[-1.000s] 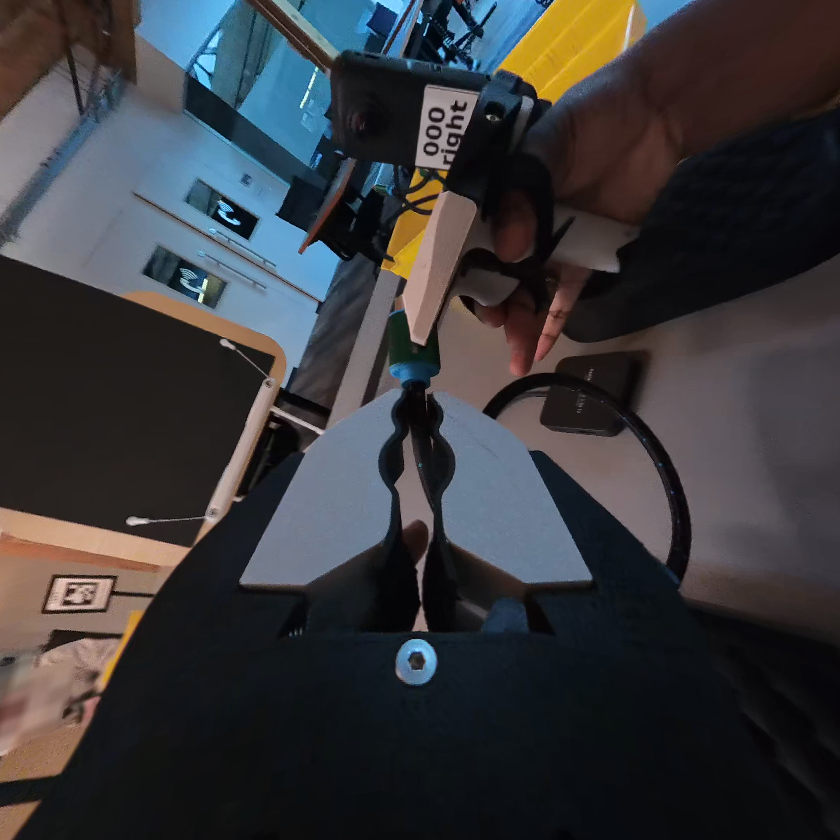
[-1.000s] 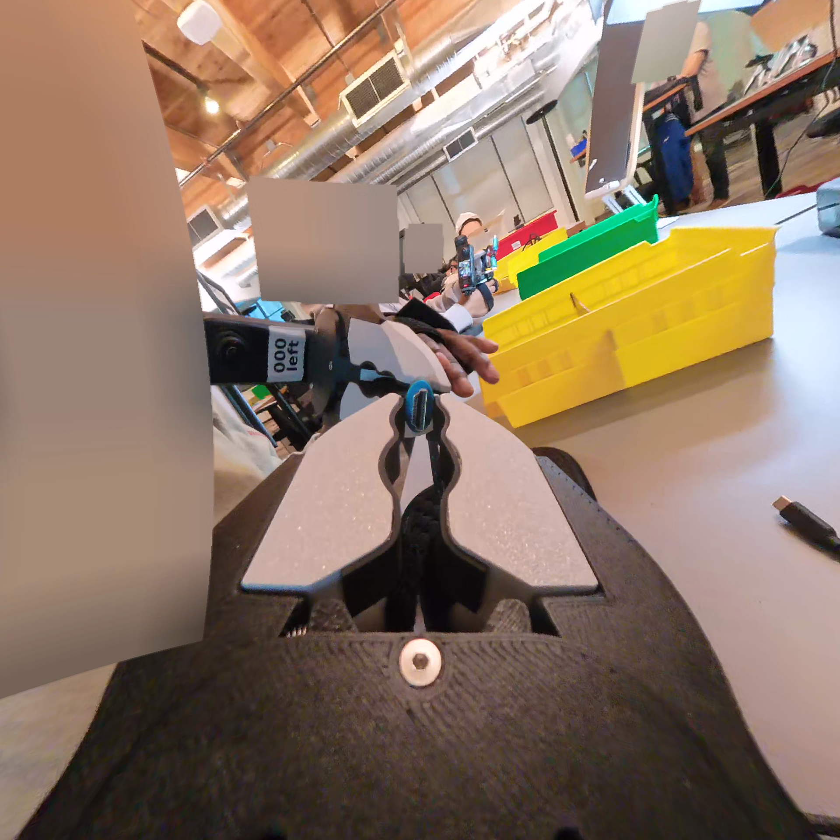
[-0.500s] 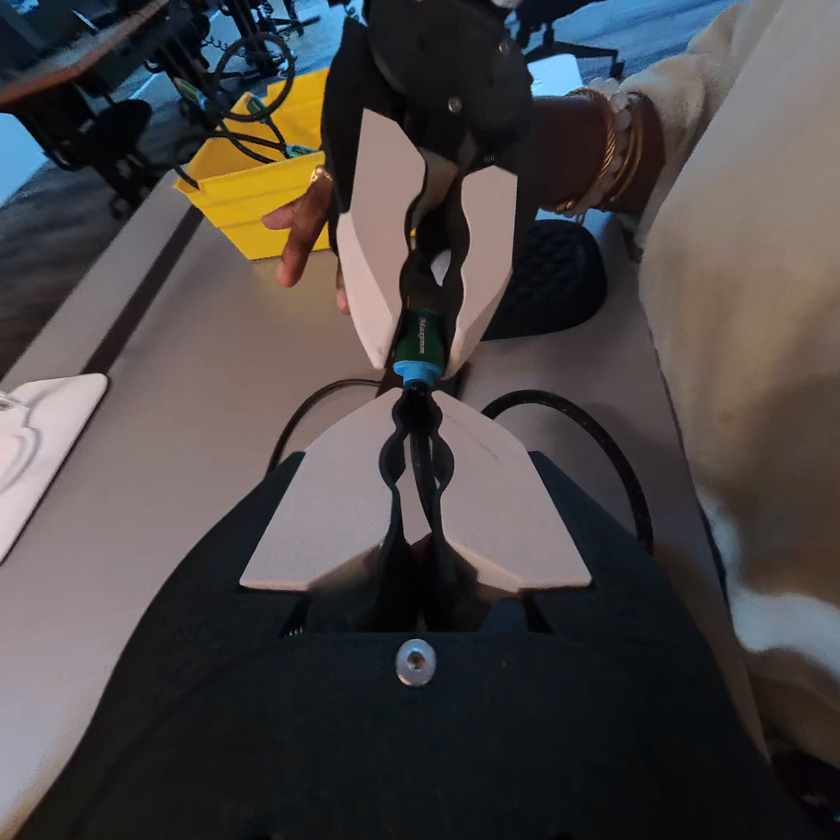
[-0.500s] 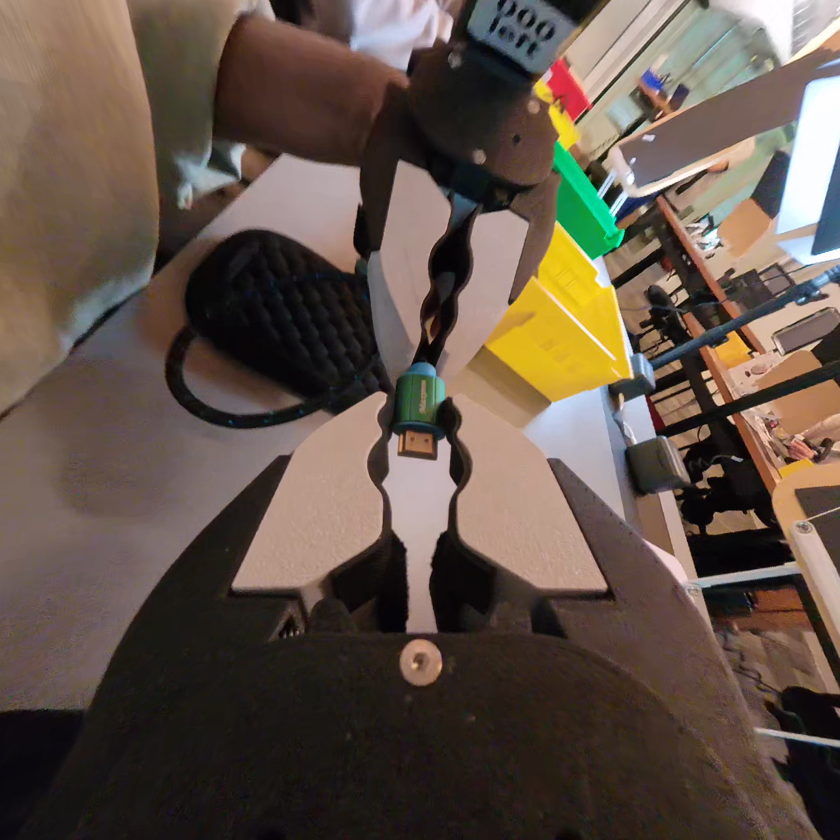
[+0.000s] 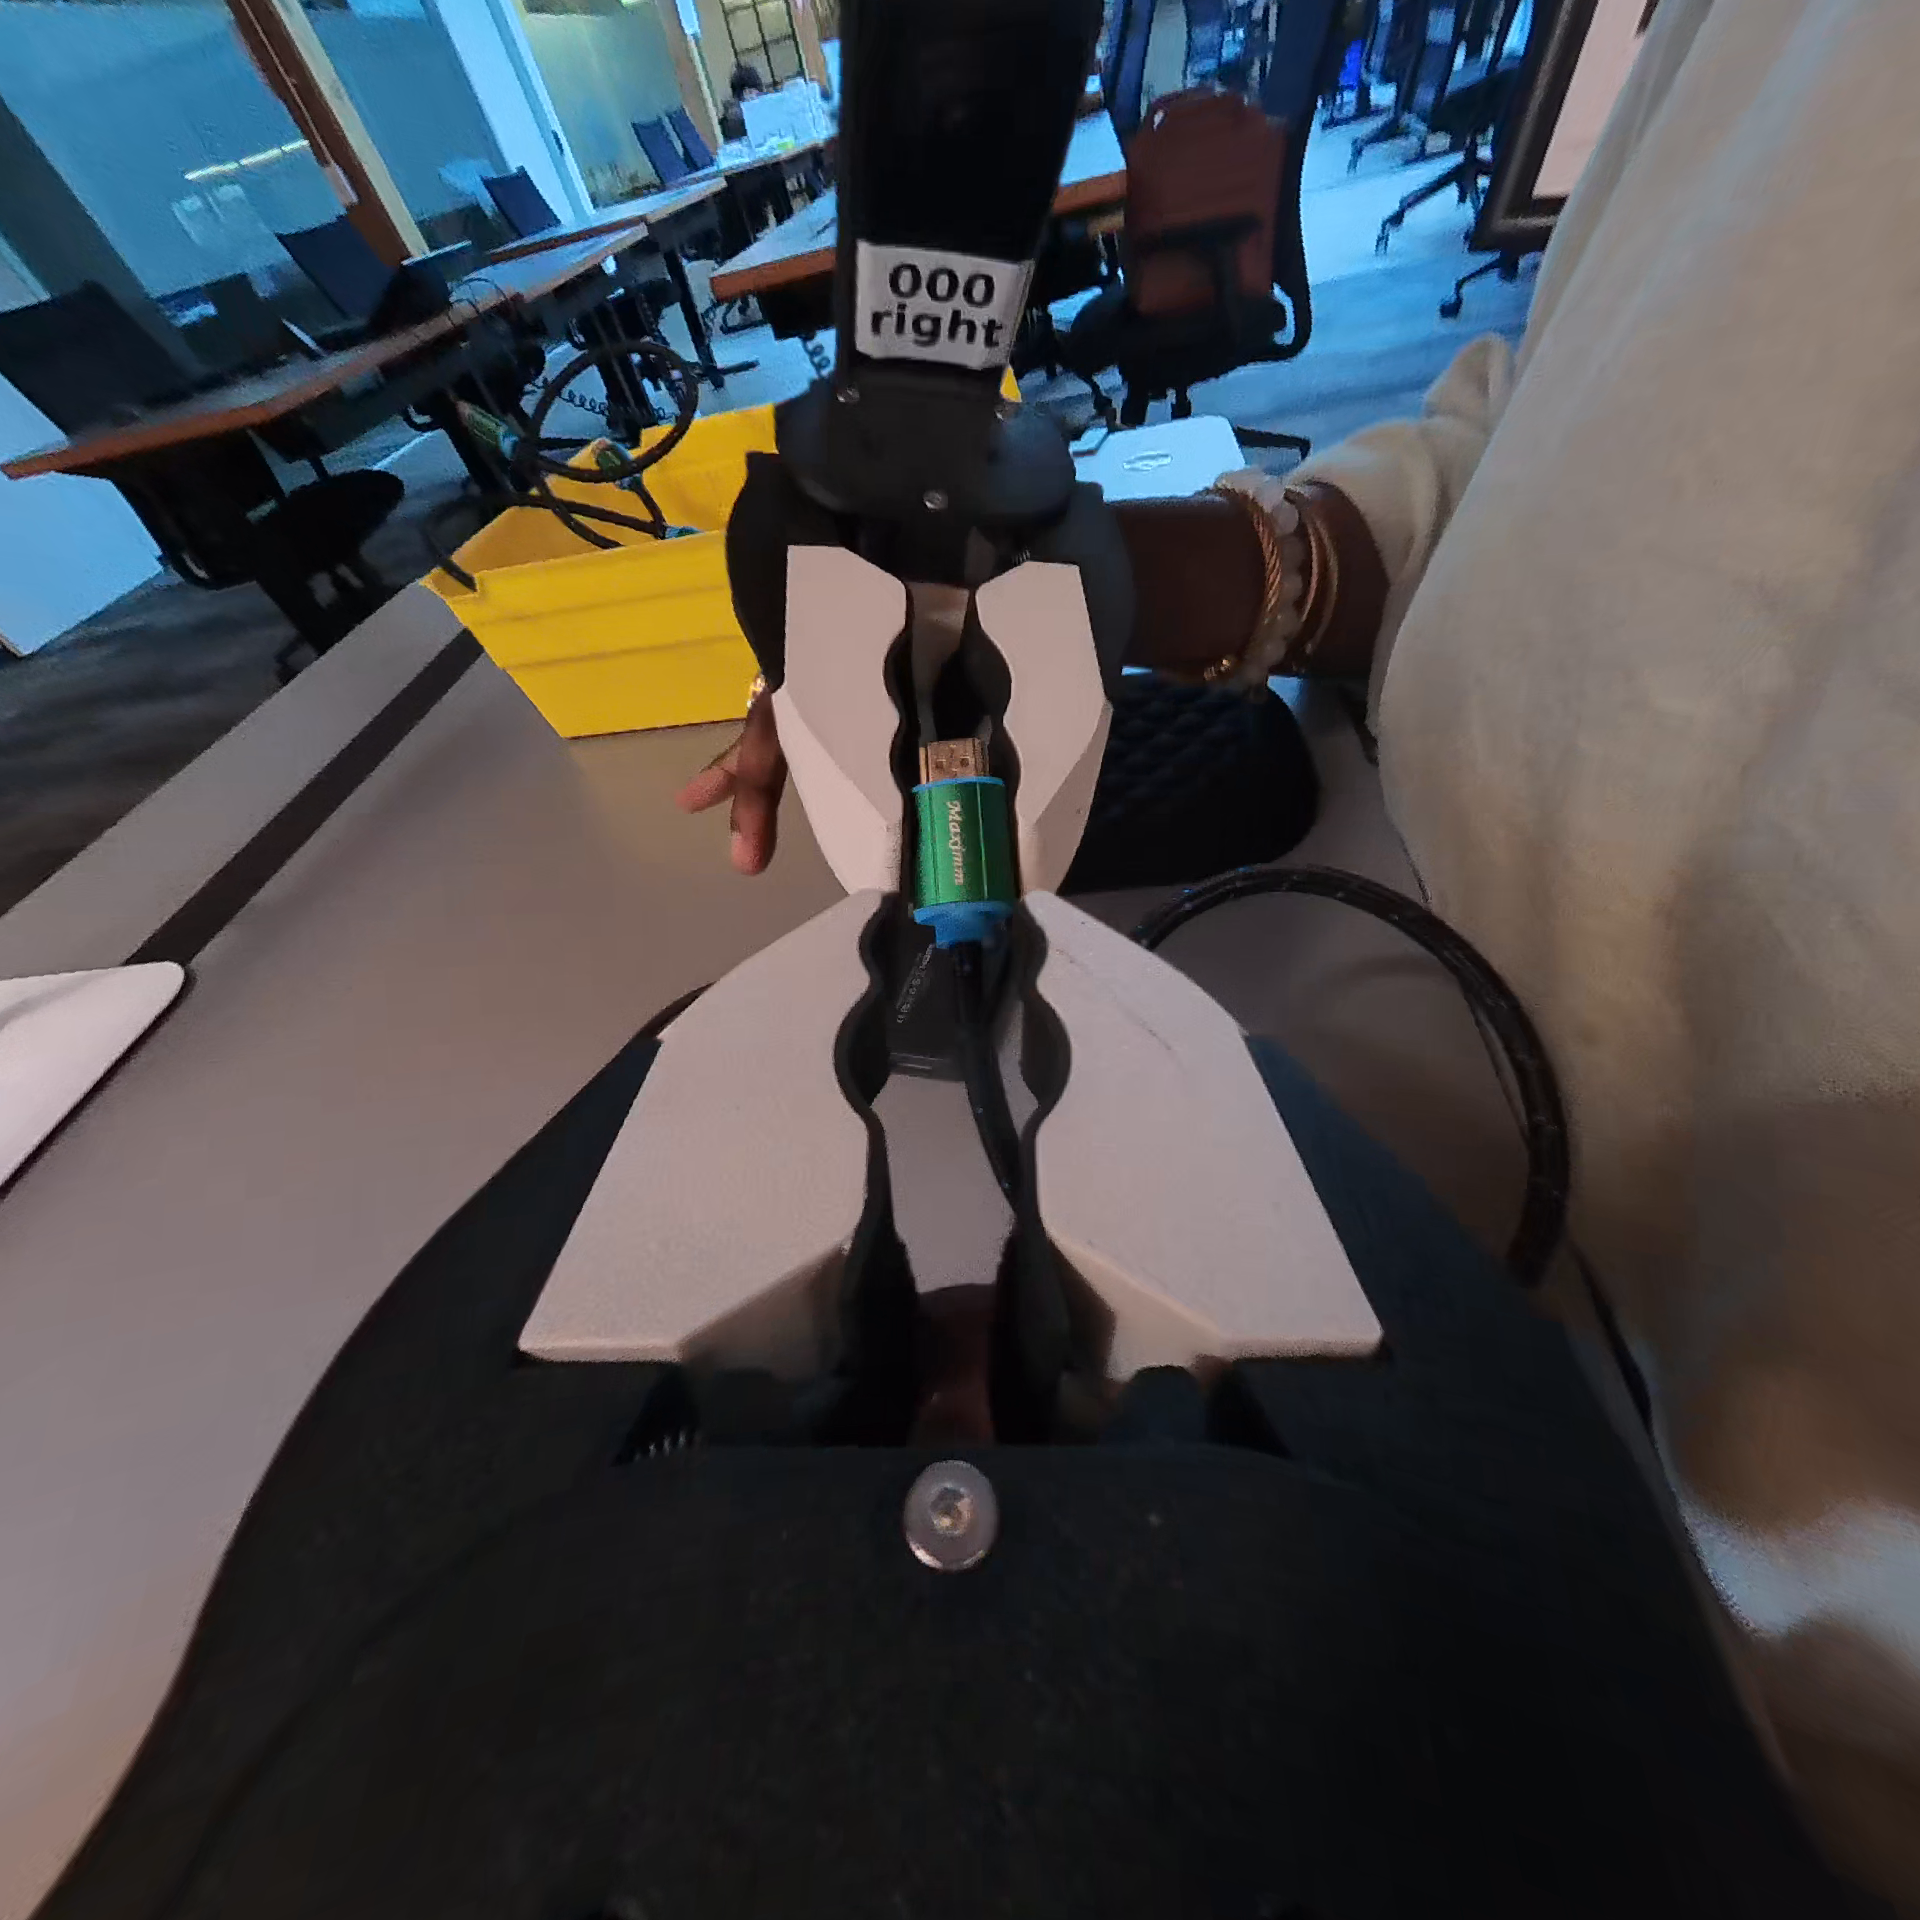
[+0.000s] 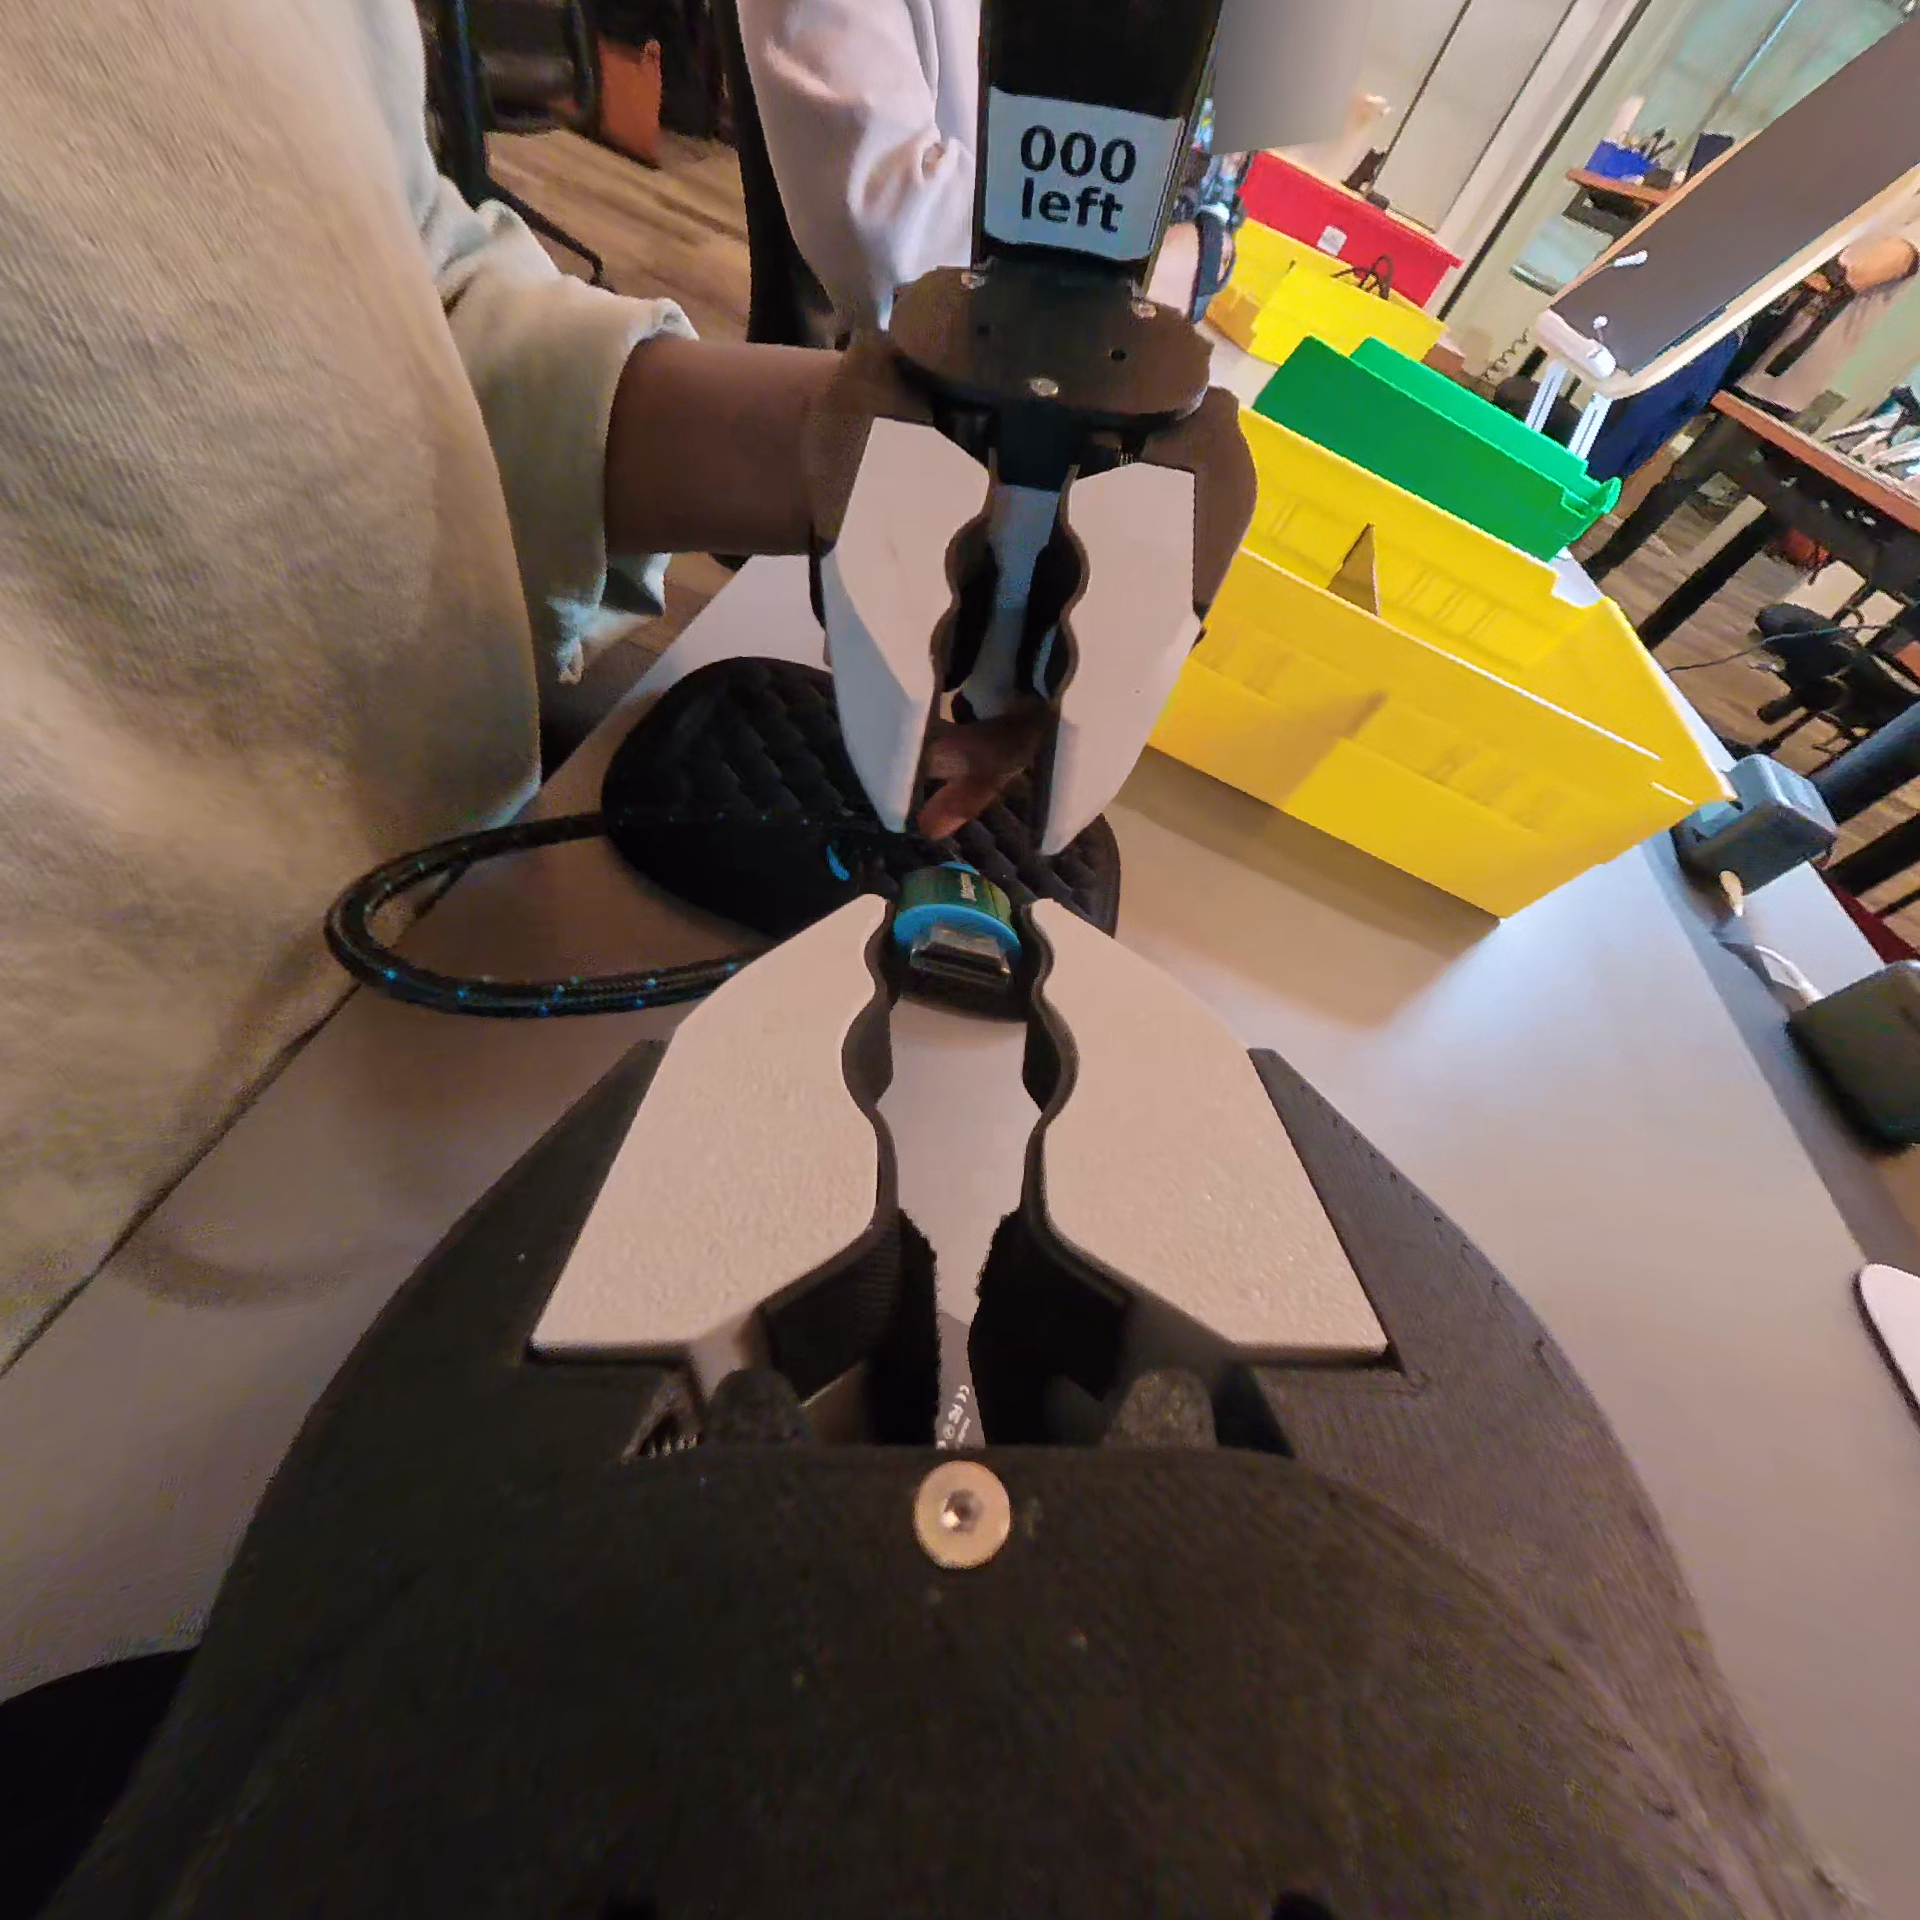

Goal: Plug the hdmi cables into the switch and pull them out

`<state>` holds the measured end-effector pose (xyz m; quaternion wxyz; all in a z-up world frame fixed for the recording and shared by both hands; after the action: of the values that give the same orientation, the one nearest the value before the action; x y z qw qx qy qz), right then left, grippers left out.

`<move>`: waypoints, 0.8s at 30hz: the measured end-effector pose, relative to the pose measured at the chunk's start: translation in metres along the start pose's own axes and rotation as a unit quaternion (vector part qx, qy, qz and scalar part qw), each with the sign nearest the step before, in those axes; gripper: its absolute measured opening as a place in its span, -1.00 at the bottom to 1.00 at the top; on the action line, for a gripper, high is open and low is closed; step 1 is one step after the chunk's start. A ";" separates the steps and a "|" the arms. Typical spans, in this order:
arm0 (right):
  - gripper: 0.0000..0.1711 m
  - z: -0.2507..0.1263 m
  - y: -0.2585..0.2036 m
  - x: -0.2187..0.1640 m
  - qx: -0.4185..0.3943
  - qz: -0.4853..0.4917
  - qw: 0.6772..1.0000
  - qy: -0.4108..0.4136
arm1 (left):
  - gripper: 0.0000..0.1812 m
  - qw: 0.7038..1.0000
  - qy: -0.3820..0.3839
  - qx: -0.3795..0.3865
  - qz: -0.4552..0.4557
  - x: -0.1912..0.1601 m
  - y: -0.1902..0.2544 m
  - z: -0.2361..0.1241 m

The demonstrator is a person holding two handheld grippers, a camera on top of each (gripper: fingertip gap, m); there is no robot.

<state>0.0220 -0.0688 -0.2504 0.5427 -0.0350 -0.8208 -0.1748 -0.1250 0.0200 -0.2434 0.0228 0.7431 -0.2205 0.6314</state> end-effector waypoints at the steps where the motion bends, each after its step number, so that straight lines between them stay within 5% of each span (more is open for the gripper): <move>1: -0.75 0.000 0.000 0.000 0.001 0.003 1.000 0.007 | -0.79 1.000 -0.001 0.001 -0.006 -0.001 0.000 0.000; 24: -0.76 0.004 -0.003 -0.010 0.005 0.026 1.000 0.014 | -0.88 0.999 -0.003 -0.007 -0.047 -0.022 0.008 0.012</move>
<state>0.0222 -0.0690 -0.2613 0.5584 -0.0516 -0.8129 -0.1571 -0.1189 0.0160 -0.2690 0.0570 0.7542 -0.1900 0.6260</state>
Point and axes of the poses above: each gripper's, where its closed fingertips meet, z out along the fingers, x out of its top, y = z × x across the jaws, the point moved 9 cm from there along -z, back along the fingers, and after that the axes turned 12 degrees about x, right-handed, at the moved point
